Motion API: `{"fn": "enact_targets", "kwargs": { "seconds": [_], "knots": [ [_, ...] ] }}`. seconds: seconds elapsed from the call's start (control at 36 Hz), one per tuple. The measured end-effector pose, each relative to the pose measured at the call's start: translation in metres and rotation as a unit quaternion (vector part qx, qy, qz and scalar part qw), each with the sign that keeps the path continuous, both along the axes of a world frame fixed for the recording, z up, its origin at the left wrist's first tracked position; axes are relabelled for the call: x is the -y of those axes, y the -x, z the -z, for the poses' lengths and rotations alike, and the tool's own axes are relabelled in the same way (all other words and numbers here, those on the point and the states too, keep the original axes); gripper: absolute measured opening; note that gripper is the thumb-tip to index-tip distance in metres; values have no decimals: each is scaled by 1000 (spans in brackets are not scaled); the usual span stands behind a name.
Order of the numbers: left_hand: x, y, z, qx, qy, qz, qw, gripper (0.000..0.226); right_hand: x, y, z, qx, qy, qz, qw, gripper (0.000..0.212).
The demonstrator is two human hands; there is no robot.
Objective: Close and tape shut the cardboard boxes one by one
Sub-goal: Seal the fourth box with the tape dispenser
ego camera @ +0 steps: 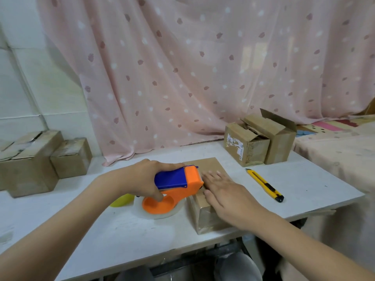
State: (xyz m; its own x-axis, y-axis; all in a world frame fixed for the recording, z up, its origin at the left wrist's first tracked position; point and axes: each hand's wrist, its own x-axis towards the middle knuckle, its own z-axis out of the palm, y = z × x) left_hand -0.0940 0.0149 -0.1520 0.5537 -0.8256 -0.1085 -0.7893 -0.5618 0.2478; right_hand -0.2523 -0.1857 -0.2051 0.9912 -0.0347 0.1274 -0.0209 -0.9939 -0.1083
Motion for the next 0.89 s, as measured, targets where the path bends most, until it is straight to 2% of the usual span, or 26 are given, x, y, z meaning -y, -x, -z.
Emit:
{"fn": "enact_targets", "kwargs": {
  "seconds": [0.17, 0.47, 0.78, 0.89],
  "knots": [
    [-3, -1, -7, 5, -17, 7, 1000, 97, -7, 3, -1, -4, 20, 7, 1000, 64],
    [-21, 3, -32, -34, -33, 9, 999, 91, -6, -2, 3, -9, 35, 10, 999, 99],
    [-61, 4, -9, -54, -27, -41, 997, 93, -6, -4, 1, -37, -6, 28, 999, 99],
    [-58, 2, 6, -9, -11, -44, 999, 91, -19, -7, -17, -40, -49, 103, 993, 68]
  ]
}}
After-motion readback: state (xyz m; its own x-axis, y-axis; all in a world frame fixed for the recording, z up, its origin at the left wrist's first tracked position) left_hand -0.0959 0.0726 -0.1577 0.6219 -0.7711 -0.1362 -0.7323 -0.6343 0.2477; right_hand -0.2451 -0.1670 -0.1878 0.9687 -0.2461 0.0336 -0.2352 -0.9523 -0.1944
